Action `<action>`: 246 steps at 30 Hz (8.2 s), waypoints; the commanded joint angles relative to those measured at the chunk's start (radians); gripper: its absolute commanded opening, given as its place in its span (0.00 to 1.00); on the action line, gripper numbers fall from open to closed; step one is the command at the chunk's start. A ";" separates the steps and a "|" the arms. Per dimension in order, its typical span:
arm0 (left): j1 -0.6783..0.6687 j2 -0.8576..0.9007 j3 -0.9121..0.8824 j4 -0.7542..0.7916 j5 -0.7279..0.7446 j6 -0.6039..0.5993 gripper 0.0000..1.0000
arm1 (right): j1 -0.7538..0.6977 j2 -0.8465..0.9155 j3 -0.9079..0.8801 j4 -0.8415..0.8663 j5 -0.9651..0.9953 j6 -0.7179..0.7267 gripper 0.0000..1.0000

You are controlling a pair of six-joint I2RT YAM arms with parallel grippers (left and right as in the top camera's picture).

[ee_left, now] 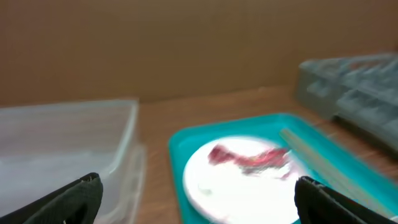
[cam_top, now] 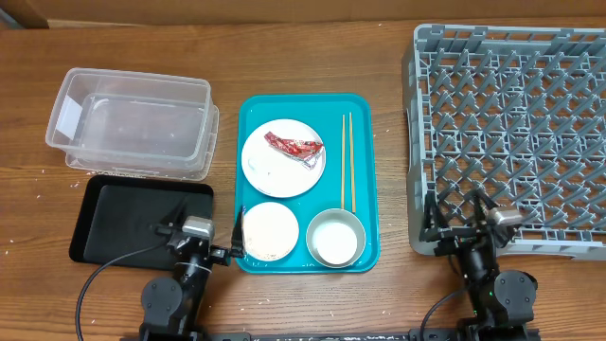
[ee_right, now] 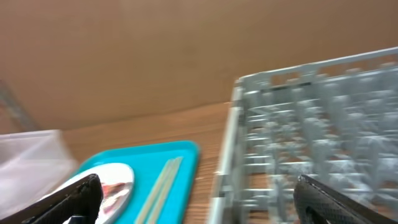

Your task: Sort waste into correct bins and load items into the dishwasher

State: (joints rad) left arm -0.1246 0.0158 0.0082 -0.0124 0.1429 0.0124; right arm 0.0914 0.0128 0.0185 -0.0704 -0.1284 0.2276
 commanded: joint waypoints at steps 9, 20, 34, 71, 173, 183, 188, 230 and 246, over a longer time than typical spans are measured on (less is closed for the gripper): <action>0.001 0.116 0.362 -0.169 0.176 -0.129 1.00 | -0.006 0.138 0.436 -0.349 -0.171 0.137 1.00; 0.000 0.732 1.106 -0.912 0.289 -0.129 1.00 | -0.006 0.618 1.114 -0.955 -0.163 0.060 1.00; -0.253 1.125 1.235 -1.135 0.265 -0.314 0.97 | -0.006 0.705 1.205 -1.085 -0.251 0.094 1.00; -0.361 1.396 1.285 -0.964 0.663 -0.181 0.04 | -0.004 0.789 1.204 -1.080 -0.520 -0.042 1.00; -0.111 1.381 1.285 -1.035 0.811 -0.060 1.00 | -0.261 1.475 1.368 -1.366 0.235 0.192 0.52; -0.111 1.381 1.285 -1.031 0.810 -0.053 1.00 | -0.372 1.561 1.368 -1.322 0.083 0.093 0.61; -0.111 1.381 1.285 -1.036 0.811 -0.053 1.00 | -0.384 1.561 1.368 -1.308 0.080 0.113 0.93; -0.398 1.536 1.222 -0.917 -0.253 -0.520 0.81 | -0.090 1.083 1.423 -1.366 -0.409 -0.101 0.94; -0.326 1.733 1.218 -0.811 -0.283 -0.447 0.83 | -0.056 1.086 1.423 -1.345 -0.409 -0.101 0.94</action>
State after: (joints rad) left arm -0.4763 1.6554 1.2350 -0.8726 -0.1249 -0.4843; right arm 0.0288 1.0996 1.4265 -1.4216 -0.5259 0.1345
